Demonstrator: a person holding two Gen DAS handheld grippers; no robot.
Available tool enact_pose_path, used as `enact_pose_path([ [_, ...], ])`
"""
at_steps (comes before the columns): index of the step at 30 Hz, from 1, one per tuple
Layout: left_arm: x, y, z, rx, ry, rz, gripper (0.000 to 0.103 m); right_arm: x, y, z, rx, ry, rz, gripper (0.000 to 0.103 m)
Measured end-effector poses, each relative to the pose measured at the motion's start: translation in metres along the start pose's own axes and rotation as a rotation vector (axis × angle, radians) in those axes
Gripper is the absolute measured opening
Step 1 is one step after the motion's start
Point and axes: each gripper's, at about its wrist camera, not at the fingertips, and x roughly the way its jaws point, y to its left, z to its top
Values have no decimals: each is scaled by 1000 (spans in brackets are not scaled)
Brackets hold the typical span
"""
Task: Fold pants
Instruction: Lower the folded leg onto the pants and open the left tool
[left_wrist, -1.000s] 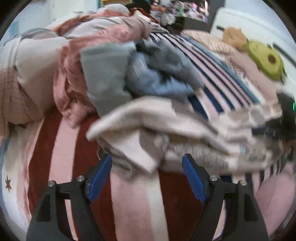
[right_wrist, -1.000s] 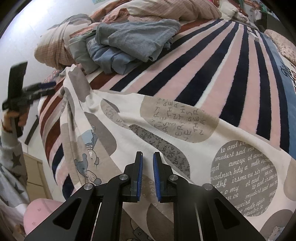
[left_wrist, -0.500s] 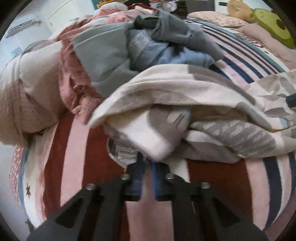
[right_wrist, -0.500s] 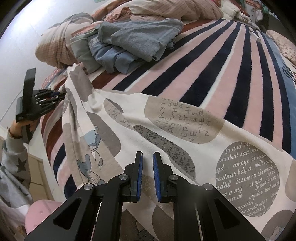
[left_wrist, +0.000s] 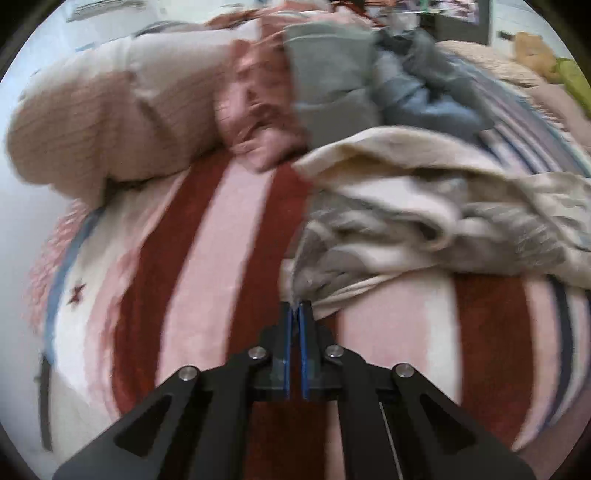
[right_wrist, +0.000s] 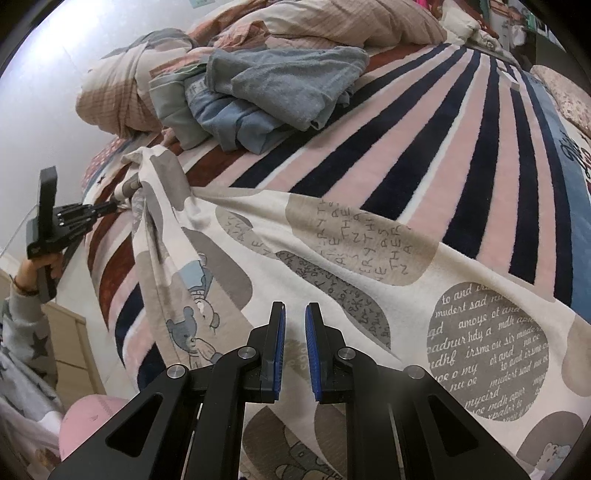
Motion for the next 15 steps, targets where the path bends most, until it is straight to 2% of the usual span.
enact_pose_path([
  [1,4,3,-2,-3,20,43,0,1,1,-1,-1,5,1,8],
  [2,8,7,-3,-24,34,40,0,2,1,-2,-3,9,0,8],
  [4,-1,20,-3,-101,16,-78,1,4,1,-2,-11,21,-5,8],
  [5,-7,21,-1,-107,-2,-108,1,5,2,-2,-12,23,-6,10],
  [6,-14,19,2,-100,-24,-129,9,5,2,-1,-11,22,-5,16],
  [7,-22,16,6,-89,-46,-140,29,5,2,1,-11,18,0,18],
  [8,-30,11,10,-81,-69,-159,39,5,3,2,-13,14,2,19],
  [9,-35,6,12,-71,-91,-186,44,5,3,4,-17,11,4,19],
  [11,-43,-10,21,-25,-120,-248,44,5,5,4,-19,5,7,19],
  [15,-34,-47,38,66,-137,-300,45,8,5,5,-19,7,13,19],
])
